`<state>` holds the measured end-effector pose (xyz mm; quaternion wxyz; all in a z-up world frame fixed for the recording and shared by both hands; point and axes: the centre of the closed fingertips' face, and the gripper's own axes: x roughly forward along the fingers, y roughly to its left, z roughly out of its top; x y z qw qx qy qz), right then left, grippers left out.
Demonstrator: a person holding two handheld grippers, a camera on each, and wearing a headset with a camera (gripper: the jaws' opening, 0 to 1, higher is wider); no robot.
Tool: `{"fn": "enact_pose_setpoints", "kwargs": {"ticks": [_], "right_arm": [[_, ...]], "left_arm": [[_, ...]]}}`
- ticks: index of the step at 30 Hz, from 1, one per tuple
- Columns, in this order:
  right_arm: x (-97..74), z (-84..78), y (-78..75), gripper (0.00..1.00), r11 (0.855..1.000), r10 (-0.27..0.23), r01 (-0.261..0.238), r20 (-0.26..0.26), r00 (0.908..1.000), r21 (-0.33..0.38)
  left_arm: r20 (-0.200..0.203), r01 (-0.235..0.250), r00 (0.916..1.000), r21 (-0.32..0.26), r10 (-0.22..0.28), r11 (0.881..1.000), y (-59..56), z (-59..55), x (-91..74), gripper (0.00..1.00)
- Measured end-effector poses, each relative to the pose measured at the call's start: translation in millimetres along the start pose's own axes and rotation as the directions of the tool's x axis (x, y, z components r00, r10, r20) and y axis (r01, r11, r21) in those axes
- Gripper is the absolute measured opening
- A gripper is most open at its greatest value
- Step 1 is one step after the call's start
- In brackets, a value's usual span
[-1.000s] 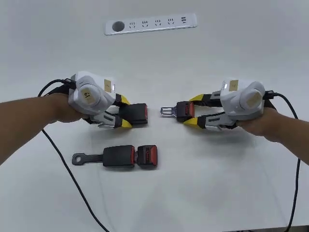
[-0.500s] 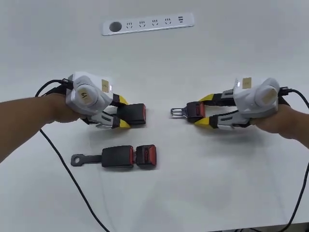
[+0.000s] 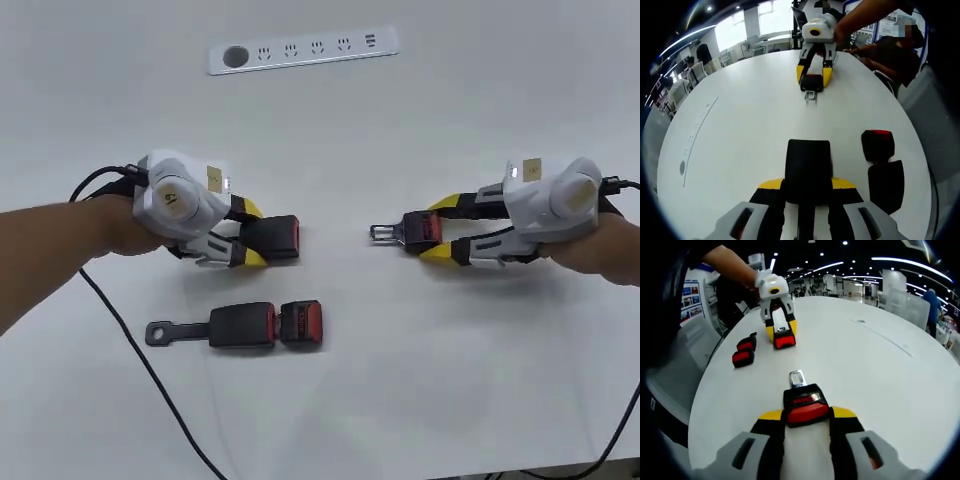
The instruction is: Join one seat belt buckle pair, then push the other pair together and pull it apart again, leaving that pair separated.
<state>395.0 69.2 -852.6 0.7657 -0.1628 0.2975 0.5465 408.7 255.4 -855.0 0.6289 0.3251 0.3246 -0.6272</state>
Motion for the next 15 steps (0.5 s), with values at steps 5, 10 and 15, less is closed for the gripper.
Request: {"fn": "enact_pose_setpoints", "kwargs": {"ticks": [5,10,15], "right_arm": [[-7.4,-6.1,-4.1,0.35,1.0,-0.009,0.009,-0.012,0.9999,-0.002],[-12.8,-11.3,-8.6,0.35,1.0,-0.021,0.021,-0.018,0.9996,0.005],[-13.5,-12.1,-9.4,0.35,1.0,-0.023,0.023,-0.023,0.9995,0.0]], "left_arm": [[-0.001,0.0,1.0,-0.001,0.0,1.0,-0.1,-0.1,-0.1,0.34],[-0.002,-0.001,1.0,-0.004,0.001,1.0,-0.3,0.0,-0.1,0.34],[0.003,-0.004,1.0,-0.011,0.004,1.0,-0.5,0.0,0.1,0.35]]}}
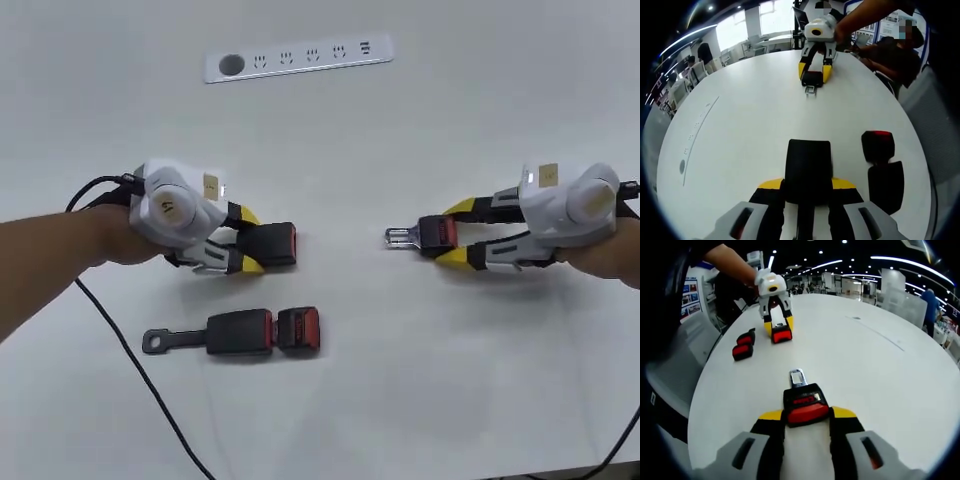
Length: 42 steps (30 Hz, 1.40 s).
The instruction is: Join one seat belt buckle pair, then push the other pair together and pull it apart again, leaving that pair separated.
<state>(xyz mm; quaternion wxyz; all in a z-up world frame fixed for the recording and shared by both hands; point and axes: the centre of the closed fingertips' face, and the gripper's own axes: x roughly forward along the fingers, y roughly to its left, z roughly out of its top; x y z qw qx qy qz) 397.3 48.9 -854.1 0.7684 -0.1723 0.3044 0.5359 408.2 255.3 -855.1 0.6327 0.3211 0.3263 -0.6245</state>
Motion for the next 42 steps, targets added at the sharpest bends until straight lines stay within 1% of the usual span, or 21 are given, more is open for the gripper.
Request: {"fn": "enact_pose_setpoints", "kwargs": {"ticks": [8,9,10,12,14,16,18,21,23,26,28,29,30,31,33,35,36,38,39,41,42], "right_arm": [[0.3,0.8,0.5,0.36,1.0,0.013,-0.013,-0.01,0.9999,-0.002],[0.1,0.8,1.0,0.36,1.0,0.009,-0.009,-0.01,0.9999,0.004],[-0.5,1.7,2.5,0.38,0.998,0.005,-0.005,-0.004,1.0,0.061],[-3.6,8.9,1.4,0.46,0.995,-0.014,0.011,0.032,0.9994,0.101],[-8.1,12.9,-3.1,0.56,0.991,-0.061,0.054,0.05,0.9969,0.124],[-11.7,14.9,-5.7,0.63,0.989,-0.095,0.087,0.058,0.9938,0.121],[-16.8,16.7,-12.2,0.66,0.977,-0.16,0.147,0.073,0.9844,0.151],[-22.5,16.4,-18.6,0.79,0.946,-0.246,0.222,0.078,0.9662,0.235],[-24.5,17.3,-15.2,0.81,0.925,-0.274,0.239,0.082,0.9582,0.294],[-28.4,21.0,-9.4,0.85,0.916,-0.326,0.291,0.09,0.941,0.277],[-32.9,26.1,-6.6,0.87,0.897,-0.368,0.325,0.101,0.9242,0.299],[-35.9,30.0,-4.2,0.88,0.888,-0.387,0.337,0.113,0.915,0.313],[-38.0,32.4,-3.2,0.88,0.879,-0.402,0.346,0.12,0.9078,0.326],[-40.8,34.2,-1.8,0.89,0.871,-0.418,0.359,0.123,0.9002,0.335],[-47.4,38.8,1.2,0.92,0.854,-0.453,0.387,0.131,0.8819,0.348],[-56.0,44.2,6.6,0.93,0.832,-0.484,0.404,0.144,0.8628,0.381],[-59.0,45.2,8.4,0.93,0.825,-0.494,0.41,0.145,0.8574,0.388],[-64.7,47.2,11.7,0.95,0.813,-0.514,0.424,0.149,0.8447,0.399],[-66.8,44.5,9.9,0.95,0.808,-0.523,0.431,0.153,0.8381,0.402],[-72.2,44.0,14.3,0.96,0.799,-0.534,0.437,0.154,0.8313,0.413],[-75.2,46.6,20.1,0.96,0.794,-0.541,0.44,0.159,0.8259,0.419]], "left_arm": [[-0.02,0.002,0.9998,-0.028,-0.003,1.0,0.1,-0.3,0.8,0.36],[-0.03,0.006,0.9995,-0.03,-0.006,1.0,-0.5,-0.6,0.8,0.36],[-0.037,0.01,0.9992,-0.027,-0.011,1.0,-1.4,-0.6,0.7,0.37],[-0.055,0.019,0.9983,-0.04,-0.021,0.999,-3.8,-0.2,-0.4,0.41],[-0.033,0.016,0.9993,-0.122,-0.02,0.992,-3.9,2.9,-4.3,0.5],[0.035,-0.005,0.9993,-0.22,0.013,0.975,1.8,12.5,-11.0,0.55],[0.062,-0.056,0.9953,-0.273,0.075,0.96,12.1,16.3,-20.8,0.6],[0.099,-0.096,0.9855,-0.346,0.138,0.933,17.8,21.7,-36.2,0.66],[0.106,-0.121,0.979,-0.382,0.174,0.916,18.2,21.1,-46.7,0.67],[0.09,-0.176,0.9668,-0.446,0.239,0.878,18.2,15.7,-61.0,0.76],[0.111,-0.204,0.9478,-0.511,0.299,0.835,18.4,17.1,-72.0,0.83],[0.135,-0.222,0.929,-0.542,0.344,0.81,19.1,20.0,-79.6,0.86],[0.146,-0.225,0.9223,-0.551,0.358,0.804,18.7,21.4,-82.2,0.89],[0.174,-0.232,0.9008,-0.581,0.398,0.78,17.9,24.6,-89.5,0.91],[0.186,-0.243,0.8766,-0.625,0.444,0.742,13.7,25.0,-99.6,0.95],[0.2,-0.258,0.8517,-0.644,0.484,0.72,7.9,26.4,-109.5,1.0],[0.205,-0.263,0.8453,-0.645,0.494,0.718,4.7,26.8,-112.6,1.0],[0.193,-0.303,0.8243,-0.643,0.532,0.704,-0.6,24.3,-122.6,1.0],[0.205,-0.304,0.8066,-0.66,0.554,0.687,-3.7,25.2,-128.5,1.0],[0.22,-0.287,0.7943,-0.686,0.566,0.669,-10.6,26.0,-134.1,1.0],[0.222,-0.291,0.7833,-0.695,0.581,0.658,-14.4,24.9,-138.7,1.0]]}}
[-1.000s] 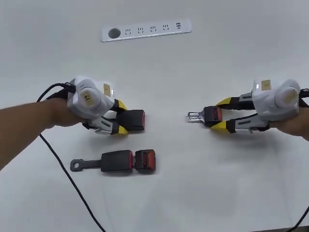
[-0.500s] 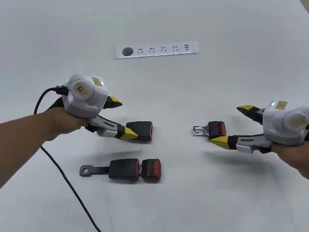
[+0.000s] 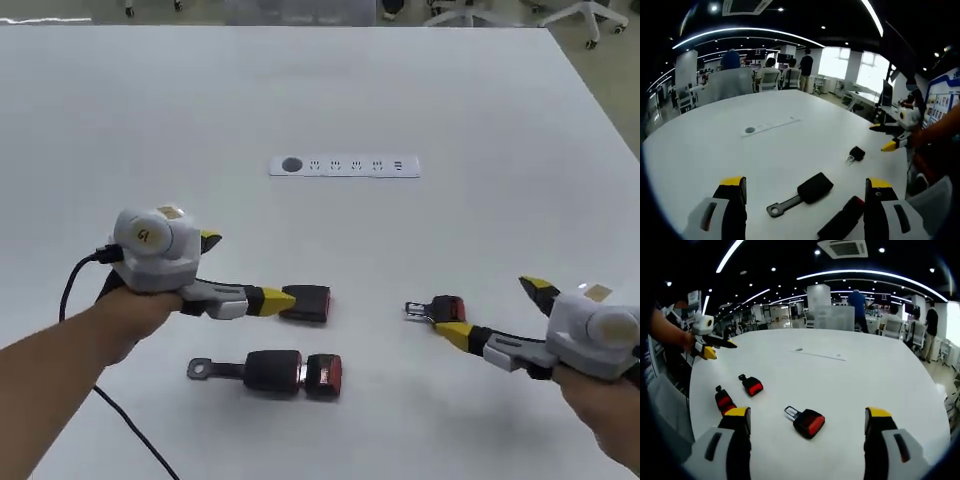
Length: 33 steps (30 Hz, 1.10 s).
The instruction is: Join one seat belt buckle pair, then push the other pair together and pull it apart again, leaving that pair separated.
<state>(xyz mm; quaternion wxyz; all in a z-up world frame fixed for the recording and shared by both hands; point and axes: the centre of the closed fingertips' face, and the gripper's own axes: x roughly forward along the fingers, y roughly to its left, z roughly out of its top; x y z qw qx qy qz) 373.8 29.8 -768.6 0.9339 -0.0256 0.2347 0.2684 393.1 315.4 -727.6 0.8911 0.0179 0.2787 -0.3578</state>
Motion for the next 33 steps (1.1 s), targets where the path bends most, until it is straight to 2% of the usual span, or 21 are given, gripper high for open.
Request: {"fn": "enact_pose_setpoints", "kwargs": {"ticks": [2,5,8,10,14,22,25,27,29,33], "right_arm": [[-7.6,2.5,10.4,0.96,1.0,-0.002,0.002,0.009,1.0,-0.005],[-14.6,3.3,12.3,0.97,0.999,0.01,-0.01,0.006,0.9999,-0.035],[-25.8,10.4,15.0,0.97,0.999,0.007,-0.006,0.029,0.9995,-0.038],[-33.2,13.6,19.2,0.97,0.998,-0.001,0.003,0.038,0.9993,-0.062],[-44.6,12.4,29.0,0.97,0.998,-0.013,0.016,0.047,0.9988,-0.06],[-63.2,4.4,64.1,0.97,0.998,-0.009,0.013,0.059,0.9982,-0.063],[-69.4,3.7,74.2,0.97,0.998,-0.006,0.01,0.067,0.9978,-0.066],[-73.0,3.2,81.4,0.97,0.997,0.0,0.005,0.069,0.9976,-0.073],[-75.3,-1.6,88.6,0.97,0.991,0.013,-0.008,0.043,0.999,-0.131],[-77.9,-4.2,105.3,0.96,0.988,0.057,-0.051,0.039,0.9976,-0.143]], "left_arm": [[0.01,-0.015,0.9998,0.0,0.015,1.0,-2.1,-1.0,-10.5,1.0],[0.045,-0.012,0.9989,0.0,0.012,1.0,-8.8,2.2,-25.3,1.0],[0.054,-0.013,0.9985,0.02,0.012,1.0,-11.7,0.9,-37.5,1.0],[0.055,-0.016,0.9984,0.031,0.014,0.999,-13.0,-3.2,-46.3,1.0],[0.061,-0.019,0.998,0.041,0.017,0.999,-18.0,-12.8,-63.8,1.0],[0.063,-0.017,0.9979,0.052,0.013,0.999,-25.1,-32.0,-95.1,1.0],[0.062,-0.014,0.998,0.07,0.01,0.997,-21.5,-38.8,-107.4,1.0],[0.066,-0.019,0.9977,0.071,0.014,0.997,-21.7,-41.2,-114.2,1.0],[0.073,-0.018,0.9973,0.069,0.013,0.997,-23.3,-42.8,-119.8,1.0],[0.071,0.005,0.9974,0.094,-0.012,0.996,-23.2,-50.3,-130.8,1.0]]}}
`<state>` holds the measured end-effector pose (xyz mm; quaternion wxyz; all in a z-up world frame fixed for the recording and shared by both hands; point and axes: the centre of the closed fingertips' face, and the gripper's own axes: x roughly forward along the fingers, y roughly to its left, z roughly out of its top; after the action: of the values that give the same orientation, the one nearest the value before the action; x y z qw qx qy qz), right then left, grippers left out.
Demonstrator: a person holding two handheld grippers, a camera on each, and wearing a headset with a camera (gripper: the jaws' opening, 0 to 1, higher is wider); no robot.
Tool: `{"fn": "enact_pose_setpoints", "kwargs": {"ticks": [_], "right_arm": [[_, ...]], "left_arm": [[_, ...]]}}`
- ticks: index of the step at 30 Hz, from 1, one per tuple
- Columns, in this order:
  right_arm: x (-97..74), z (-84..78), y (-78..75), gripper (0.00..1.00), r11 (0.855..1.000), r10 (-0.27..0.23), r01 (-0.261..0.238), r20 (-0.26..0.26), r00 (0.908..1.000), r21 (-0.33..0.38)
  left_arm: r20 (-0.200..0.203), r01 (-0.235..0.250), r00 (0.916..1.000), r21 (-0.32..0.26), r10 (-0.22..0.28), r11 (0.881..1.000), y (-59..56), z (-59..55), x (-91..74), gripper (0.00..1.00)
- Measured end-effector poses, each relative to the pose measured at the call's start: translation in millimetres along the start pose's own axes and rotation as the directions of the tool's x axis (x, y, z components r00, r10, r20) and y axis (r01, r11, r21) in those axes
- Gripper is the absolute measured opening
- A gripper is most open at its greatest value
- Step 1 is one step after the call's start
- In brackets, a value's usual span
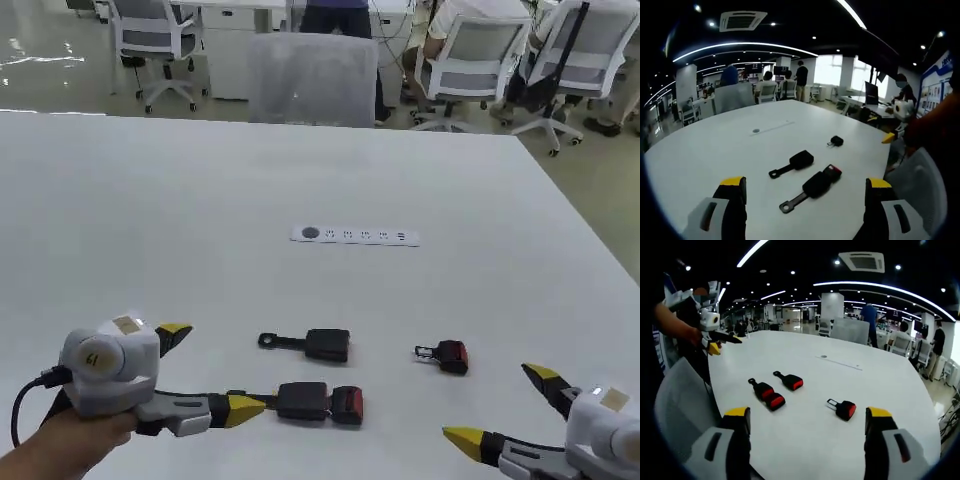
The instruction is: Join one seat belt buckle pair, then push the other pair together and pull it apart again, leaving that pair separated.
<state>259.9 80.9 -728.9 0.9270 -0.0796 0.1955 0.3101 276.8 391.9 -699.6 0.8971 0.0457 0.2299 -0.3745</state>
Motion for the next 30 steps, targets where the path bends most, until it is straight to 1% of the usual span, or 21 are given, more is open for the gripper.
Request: {"fn": "enact_pose_setpoints", "kwargs": {"ticks": [1,3,4,5,7,10,12,13,15,18,23,26,30], "right_arm": [[-0.1,0.0,2.0,0.96,1.0,0.006,-0.006,0.0,1.0,-0.006],[-0.7,-0.1,5.5,0.96,1.0,0.02,-0.02,-0.003,0.9998,-0.023],[-1.3,0.5,8.4,0.96,0.999,0.035,-0.035,-0.003,0.9994,-0.036],[-1.6,0.6,9.2,0.96,0.999,0.04,-0.04,-0.003,0.9992,-0.037],[-3.0,1.5,9.0,0.96,0.998,0.042,-0.042,-0.001,0.9991,-0.042],[-8.7,1.1,5.1,0.96,0.999,0.036,-0.036,0.003,0.9993,-0.036],[-12.0,-2.2,4.8,0.96,0.998,0.037,-0.037,-0.008,0.9993,-0.059],[-13.4,-4.7,5.0,0.96,0.997,0.041,-0.042,-0.018,0.999,-0.067],[-15.7,-7.9,5.9,0.96,0.996,0.048,-0.05,-0.021,0.9986,-0.068],[-18.7,-14.0,8.0,0.96,0.995,0.062,-0.065,-0.042,0.9972,-0.077],[-21.7,-14.2,9.2,0.96,0.994,0.077,-0.08,-0.042,0.9961,-0.074],[-22.6,-14.9,8.0,0.96,0.994,0.08,-0.083,-0.045,0.9958,-0.067],[-22.7,-14.7,7.8,0.96,0.994,0.078,-0.081,-0.046,0.9959,-0.067]], "left_arm": [[-0.001,0.012,0.9999,0.001,-0.012,1.0,-2.3,-3.0,-2.6,1.0],[-0.003,0.015,0.9999,0.016,-0.015,1.0,-3.5,-5.6,-5.7,1.0],[-0.003,0.019,0.9998,0.018,-0.019,1.0,-3.7,-7.0,-7.1,1.0],[-0.003,0.022,0.9998,0.017,-0.022,1.0,-3.9,-8.2,-7.8,1.0],[-0.002,0.023,0.9997,0.022,-0.023,0.999,-4.7,-9.6,-10.1,1.0],[0.012,0.031,0.9994,0.03,-0.032,0.999,-8.5,-8.3,-14.2,1.0],[0.015,0.041,0.999,0.047,-0.042,0.998,-10.1,-8.8,-15.4,1.0],[0.012,0.041,0.9991,0.049,-0.042,0.998,-9.6,-9.4,-15.5,1.0],[0.011,0.048,0.9988,0.057,-0.048,0.997,-9.8,-9.7,-15.7,1.0],[0.005,0.056,0.9984,0.073,-0.056,0.996,-13.3,-8.8,-15.9,1.0],[-0.004,0.07,0.9975,0.065,-0.07,0.995,-17.5,-13.0,-14.2,1.0],[-0.027,0.08,0.9966,0.076,-0.078,0.994,-21.0,-18.1,-12.5,1.0],[-0.026,0.09,0.9957,0.067,-0.088,0.994,-23.2,-16.8,-12.1,1.0]]}}
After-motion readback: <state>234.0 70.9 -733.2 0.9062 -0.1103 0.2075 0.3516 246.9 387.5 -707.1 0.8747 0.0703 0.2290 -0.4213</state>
